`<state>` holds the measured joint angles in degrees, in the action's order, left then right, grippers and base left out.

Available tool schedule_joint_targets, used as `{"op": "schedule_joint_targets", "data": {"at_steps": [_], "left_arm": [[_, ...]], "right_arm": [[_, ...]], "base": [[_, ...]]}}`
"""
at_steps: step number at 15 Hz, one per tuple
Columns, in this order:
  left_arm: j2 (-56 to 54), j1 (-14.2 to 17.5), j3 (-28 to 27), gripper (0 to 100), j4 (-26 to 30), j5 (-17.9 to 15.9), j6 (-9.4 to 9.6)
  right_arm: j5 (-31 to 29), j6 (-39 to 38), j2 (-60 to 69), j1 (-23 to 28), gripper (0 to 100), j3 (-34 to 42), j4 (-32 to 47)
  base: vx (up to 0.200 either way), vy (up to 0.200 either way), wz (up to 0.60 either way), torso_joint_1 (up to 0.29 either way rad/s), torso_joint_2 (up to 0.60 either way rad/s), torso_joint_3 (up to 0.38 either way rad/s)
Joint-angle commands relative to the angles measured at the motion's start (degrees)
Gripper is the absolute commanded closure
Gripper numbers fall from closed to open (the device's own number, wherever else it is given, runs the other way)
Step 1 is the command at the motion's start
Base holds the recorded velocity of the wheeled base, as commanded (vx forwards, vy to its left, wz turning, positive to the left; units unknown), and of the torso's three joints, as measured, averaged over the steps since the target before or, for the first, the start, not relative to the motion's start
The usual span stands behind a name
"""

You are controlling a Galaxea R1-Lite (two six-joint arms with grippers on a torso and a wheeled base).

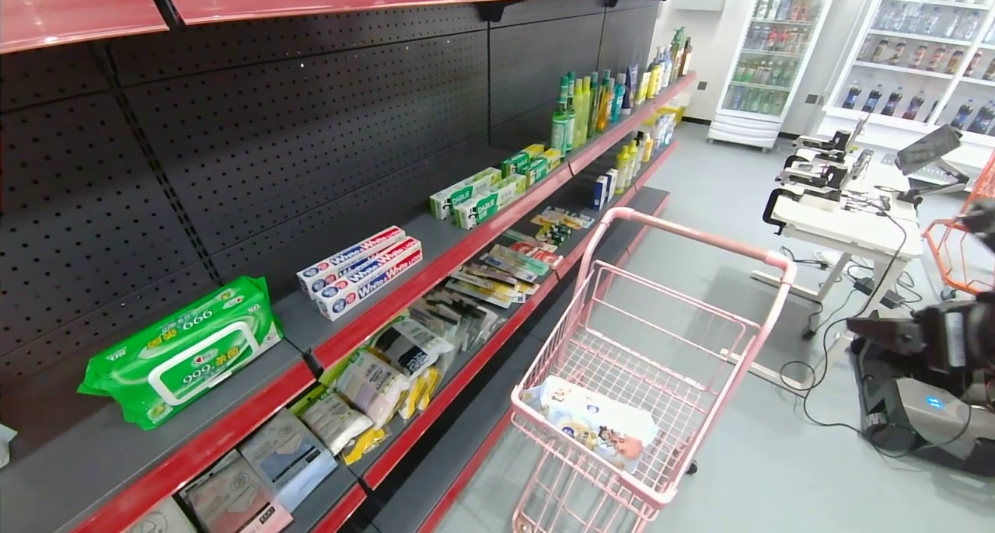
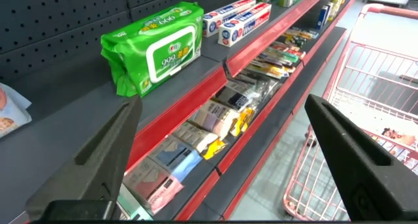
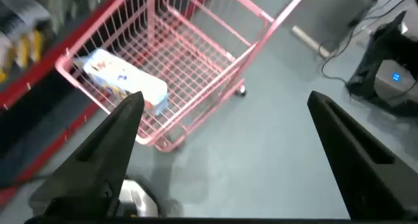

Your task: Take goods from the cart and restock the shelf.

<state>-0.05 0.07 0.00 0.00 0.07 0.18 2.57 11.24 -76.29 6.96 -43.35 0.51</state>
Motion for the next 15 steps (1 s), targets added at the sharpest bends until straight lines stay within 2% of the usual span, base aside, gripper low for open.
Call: {"op": "schedule_joint_targets", "data": {"at_steps": [1,4,6,9,15], "left_arm": [[0.05,0.01,0.0,0,0.0,0.01,-0.01],[0.05,0.01,0.0,0,0.0,0.01,-0.01],[0.05,0.01,0.0,0,0.0,0.01,-0.01],[0.05,0.01,0.0,0,0.0,0.01,-0.01],[0.05,0.01,0.0,0,0.0,0.01,-0.01]], "right_arm": [[1.82,12.58,-33.57,0.25,0,-7.01,-5.79],[4.99,19.87,-40.43,-0.46,0,-10.26,-7.46],[5.6,22.16,-45.26,-3.36,0,-12.55,-12.9],[5.6,22.77,-49.48,-7.84,0,-12.9,-19.14],[5.6,22.95,-52.91,-12.5,0,-13.69,-22.05]], "base": [[0.0,0.0,0.0,0.0,0.0,0.0],[0.0,0.0,0.0,0.0,0.0,0.0],[0.0,0.0,0.0,0.0,0.0,0.0],[0.0,0.0,0.0,0.0,0.0,0.0],[0.0,0.0,0.0,0.0,0.0,0.0]]}}
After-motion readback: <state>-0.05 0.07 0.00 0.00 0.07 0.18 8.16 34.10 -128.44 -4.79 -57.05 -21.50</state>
